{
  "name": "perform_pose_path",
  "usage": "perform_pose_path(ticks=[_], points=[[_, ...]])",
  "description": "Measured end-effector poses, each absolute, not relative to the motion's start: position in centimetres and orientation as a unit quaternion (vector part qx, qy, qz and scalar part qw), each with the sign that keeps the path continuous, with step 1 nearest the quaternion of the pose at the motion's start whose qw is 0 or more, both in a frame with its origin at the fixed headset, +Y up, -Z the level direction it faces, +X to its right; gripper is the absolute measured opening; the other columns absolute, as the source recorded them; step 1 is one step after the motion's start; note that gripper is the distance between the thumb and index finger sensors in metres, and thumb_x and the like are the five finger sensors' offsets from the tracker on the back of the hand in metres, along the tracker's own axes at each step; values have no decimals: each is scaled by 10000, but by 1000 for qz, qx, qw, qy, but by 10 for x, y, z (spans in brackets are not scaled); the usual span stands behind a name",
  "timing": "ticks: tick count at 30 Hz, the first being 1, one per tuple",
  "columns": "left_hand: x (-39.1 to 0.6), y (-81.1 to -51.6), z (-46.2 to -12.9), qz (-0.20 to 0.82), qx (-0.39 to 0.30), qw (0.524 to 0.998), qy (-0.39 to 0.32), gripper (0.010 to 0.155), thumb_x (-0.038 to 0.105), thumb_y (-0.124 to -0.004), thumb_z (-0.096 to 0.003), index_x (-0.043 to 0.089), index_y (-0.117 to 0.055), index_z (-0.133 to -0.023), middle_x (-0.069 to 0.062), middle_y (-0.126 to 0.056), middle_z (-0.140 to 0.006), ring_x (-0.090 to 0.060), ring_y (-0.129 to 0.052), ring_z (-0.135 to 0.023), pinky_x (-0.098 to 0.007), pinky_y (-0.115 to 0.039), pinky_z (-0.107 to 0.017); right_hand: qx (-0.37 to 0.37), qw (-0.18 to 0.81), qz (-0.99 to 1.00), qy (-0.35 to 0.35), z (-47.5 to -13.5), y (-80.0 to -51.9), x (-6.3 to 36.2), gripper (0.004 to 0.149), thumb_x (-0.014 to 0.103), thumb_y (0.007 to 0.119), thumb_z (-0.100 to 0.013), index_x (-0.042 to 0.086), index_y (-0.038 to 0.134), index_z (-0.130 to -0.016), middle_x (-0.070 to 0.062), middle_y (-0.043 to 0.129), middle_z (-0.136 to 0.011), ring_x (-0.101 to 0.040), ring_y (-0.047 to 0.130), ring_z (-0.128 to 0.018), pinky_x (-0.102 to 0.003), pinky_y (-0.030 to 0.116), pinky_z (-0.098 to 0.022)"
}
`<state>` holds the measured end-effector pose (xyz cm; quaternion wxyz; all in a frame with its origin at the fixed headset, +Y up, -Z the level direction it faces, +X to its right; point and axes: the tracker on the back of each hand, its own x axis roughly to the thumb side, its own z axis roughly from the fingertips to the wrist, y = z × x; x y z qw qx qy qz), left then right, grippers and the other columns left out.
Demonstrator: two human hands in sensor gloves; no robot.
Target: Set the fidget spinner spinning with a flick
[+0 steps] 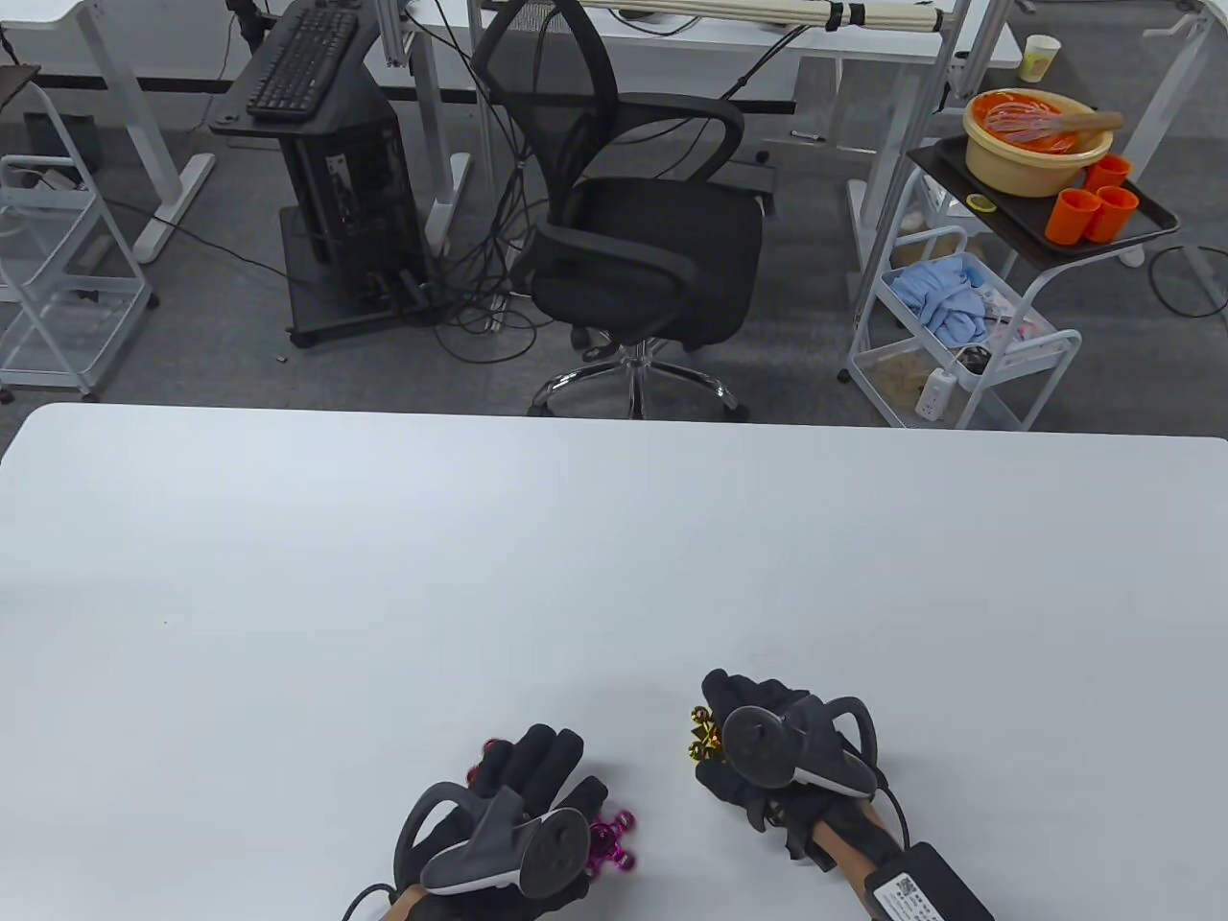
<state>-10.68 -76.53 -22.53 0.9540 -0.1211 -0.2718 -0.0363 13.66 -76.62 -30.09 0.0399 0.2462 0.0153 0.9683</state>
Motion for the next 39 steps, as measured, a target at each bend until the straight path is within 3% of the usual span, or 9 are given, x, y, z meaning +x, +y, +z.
perform_pose_path(ticks=[19,27,33,39], points=[[-104,-763,-224,-37,-130,952,-274,768,634,-677,-381,319,-354,-1003,-88,-37,-1117,-377,-113,-1053,-619,-228,-760,287,-10,955,78,-280,-787,116,851,550,801,-406,108,394,-1009,-171,562,-1055,-486,601,-920,-692,444,-710],[-75,-762,-232,-37,-162,945,-281,778,637,-679,-383,333,-328,-1007,-84,-17,-1113,-375,-88,-1050,-620,-204,-761,270,16,959,79,-277,-772,132,877,581,752,-408,126,319,-1021,-179,446,-1092,-508,490,-964,-695,396,-718],[-27,-763,-245,-86,-177,939,-282,783,650,-667,-382,371,-286,-1005,-74,46,-1100,-375,-17,-1036,-618,-163,-758,213,20,974,73,-271,-767,157,593,385,702,-498,218,460,-1012,-200,427,-1096,-523,461,-962,-696,379,-716],[-1,-777,-260,-91,-216,935,-268,770,663,-653,-376,393,-297,-1002,-70,71,-1089,-374,10,-1026,-616,-146,-753,197,23,976,89,-281,-783,153,521,273,656,-515,278,480,-1006,-202,380,-1103,-525,428,-961,-690,353,-719]])
